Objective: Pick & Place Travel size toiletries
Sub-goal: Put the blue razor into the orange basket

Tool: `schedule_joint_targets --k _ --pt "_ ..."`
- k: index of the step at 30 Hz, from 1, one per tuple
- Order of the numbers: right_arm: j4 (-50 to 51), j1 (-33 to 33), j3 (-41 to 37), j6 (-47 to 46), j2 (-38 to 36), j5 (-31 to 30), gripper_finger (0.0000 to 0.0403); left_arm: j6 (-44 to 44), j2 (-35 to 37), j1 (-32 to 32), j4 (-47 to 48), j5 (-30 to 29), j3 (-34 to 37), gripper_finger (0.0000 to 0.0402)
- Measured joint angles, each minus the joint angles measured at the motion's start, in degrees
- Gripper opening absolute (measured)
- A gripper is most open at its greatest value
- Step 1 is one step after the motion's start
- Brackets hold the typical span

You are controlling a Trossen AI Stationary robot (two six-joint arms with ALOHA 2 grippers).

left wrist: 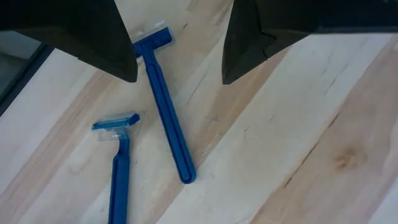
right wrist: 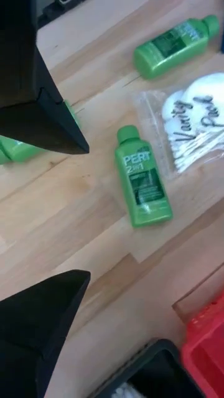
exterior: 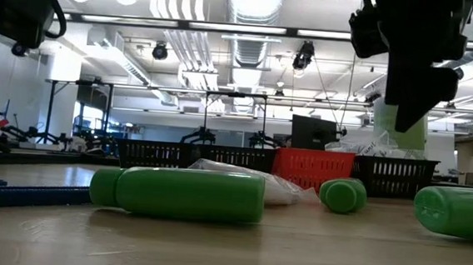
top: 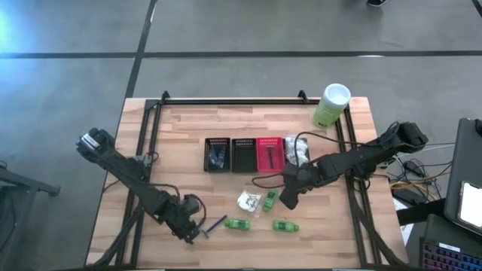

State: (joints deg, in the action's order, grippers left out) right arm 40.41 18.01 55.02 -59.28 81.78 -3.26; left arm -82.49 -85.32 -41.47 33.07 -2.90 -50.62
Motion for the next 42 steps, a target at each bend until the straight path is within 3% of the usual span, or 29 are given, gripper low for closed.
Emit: schedule_joint_targets --k 18,29,34,42 --pt "-0.4 0.0 -1.2 -0.4 0.0 0.1 0.0354 0.3 -12.1 -2.2 1.3 0.3 -7.9 0.0238" --pt "-0.4 1.0 -1.1 -0.5 0.0 0.3 0.0328 -3.0 -16.1 -2.5 2.8 -0.1 -9.9 0.0237" --pt "-0.4 1.1 -1.1 -0.5 0.0 0.3 0.0311 -1.1 -17.1 -2.7 3.3 -0.3 -10.0 0.0209" --pt "-0.4 1.3 -1.1 -0.7 0.0 0.2 0.0283 0.0 -17.8 -2.8 4.8 -4.6 -9.3 0.0133"
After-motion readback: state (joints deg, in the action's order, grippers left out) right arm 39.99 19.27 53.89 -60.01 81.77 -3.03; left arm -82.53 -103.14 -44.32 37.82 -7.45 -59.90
